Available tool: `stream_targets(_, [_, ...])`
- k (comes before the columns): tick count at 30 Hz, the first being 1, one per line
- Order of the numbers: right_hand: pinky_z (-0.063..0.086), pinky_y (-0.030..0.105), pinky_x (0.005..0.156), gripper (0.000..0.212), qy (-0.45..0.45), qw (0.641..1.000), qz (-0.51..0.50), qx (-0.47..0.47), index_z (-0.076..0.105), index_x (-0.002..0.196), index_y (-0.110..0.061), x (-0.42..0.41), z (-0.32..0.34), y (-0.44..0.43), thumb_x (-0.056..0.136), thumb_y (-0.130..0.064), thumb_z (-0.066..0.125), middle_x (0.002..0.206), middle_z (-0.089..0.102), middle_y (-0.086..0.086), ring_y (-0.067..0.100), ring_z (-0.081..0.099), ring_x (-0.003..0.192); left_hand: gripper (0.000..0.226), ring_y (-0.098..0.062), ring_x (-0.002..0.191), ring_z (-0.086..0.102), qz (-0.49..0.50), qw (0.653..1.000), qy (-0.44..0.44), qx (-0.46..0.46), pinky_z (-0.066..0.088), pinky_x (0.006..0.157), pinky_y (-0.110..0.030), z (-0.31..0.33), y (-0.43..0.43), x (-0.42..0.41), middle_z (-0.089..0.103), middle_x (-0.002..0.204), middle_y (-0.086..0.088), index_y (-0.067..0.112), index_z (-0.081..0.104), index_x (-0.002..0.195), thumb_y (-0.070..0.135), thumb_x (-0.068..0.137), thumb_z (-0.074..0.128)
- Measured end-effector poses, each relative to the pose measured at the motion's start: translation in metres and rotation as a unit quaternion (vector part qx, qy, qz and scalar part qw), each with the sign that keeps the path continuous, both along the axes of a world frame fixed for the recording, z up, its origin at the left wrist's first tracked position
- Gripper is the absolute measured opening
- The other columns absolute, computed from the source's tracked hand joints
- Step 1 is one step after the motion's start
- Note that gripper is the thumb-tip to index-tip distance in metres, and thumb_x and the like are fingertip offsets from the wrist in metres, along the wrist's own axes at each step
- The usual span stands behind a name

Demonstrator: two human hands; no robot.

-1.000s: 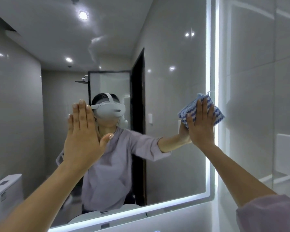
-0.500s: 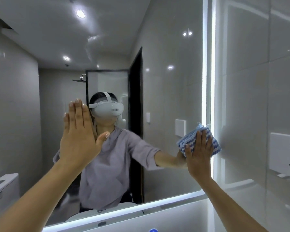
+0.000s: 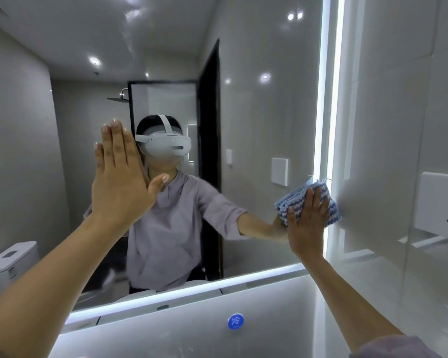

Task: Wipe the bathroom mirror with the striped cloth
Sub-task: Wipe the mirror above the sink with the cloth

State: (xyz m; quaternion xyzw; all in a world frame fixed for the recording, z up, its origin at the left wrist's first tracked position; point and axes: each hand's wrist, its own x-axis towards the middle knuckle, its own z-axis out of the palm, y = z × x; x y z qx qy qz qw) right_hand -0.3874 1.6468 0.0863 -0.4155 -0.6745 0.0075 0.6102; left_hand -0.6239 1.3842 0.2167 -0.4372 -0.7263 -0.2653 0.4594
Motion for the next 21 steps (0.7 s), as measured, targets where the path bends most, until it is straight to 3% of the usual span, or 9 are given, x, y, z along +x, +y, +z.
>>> stream_targets(4, [-0.01,0.038,0.118,0.082,-0.005,1.0,0.002,-0.004,0.007,0.151,-0.011,0.003,-0.013,0.002,0.091,-0.067,0.004,0.16,0.004,0.011,0.025,-0.004,0.146,0.102,-0.03,0.144,-0.017,0.002,1.0,0.004,0.003,-0.005,0.119,-0.044,-0.001,0.001,-0.002,-0.016,0.155,-0.021,-0.005,-0.011,0.145,0.062,0.084,0.038])
stream_targets(11, [-0.003,0.047,0.119,0.077,0.042,0.998,0.0,-0.055,0.003,0.147,-0.015,-0.004,-0.026,-0.011,0.089,-0.066,0.006,0.159,0.002,0.012,0.031,-0.001,0.147,0.102,-0.03,0.144,-0.018,-0.002,1.0,0.003,0.007,-0.009,0.118,-0.041,-0.001,0.0,-0.001,-0.016,0.155,-0.02,-0.004,-0.012,0.145,0.064,0.084,0.034])
stream_targets(15, [0.003,0.051,0.119,0.093,0.057,0.994,0.006,-0.088,0.008,0.147,-0.007,-0.009,-0.05,-0.019,0.084,-0.074,-0.005,0.157,0.007,0.019,0.038,0.005,0.146,0.101,-0.028,0.144,-0.019,-0.005,1.0,0.007,0.011,-0.01,0.118,-0.04,-0.002,0.001,-0.003,-0.018,0.155,-0.019,-0.002,-0.013,0.145,0.065,0.084,0.032])
stream_targets(21, [-0.002,0.047,0.119,0.09,0.08,0.989,-0.009,-0.127,0.007,0.149,-0.009,-0.016,-0.064,-0.026,0.084,-0.072,-0.001,0.158,0.002,0.016,0.036,0.001,0.146,0.099,-0.03,0.144,-0.018,-0.004,1.0,0.009,0.015,-0.007,0.119,-0.042,-0.002,0.002,-0.004,-0.017,0.155,-0.02,-0.004,-0.011,0.145,0.066,0.087,0.027])
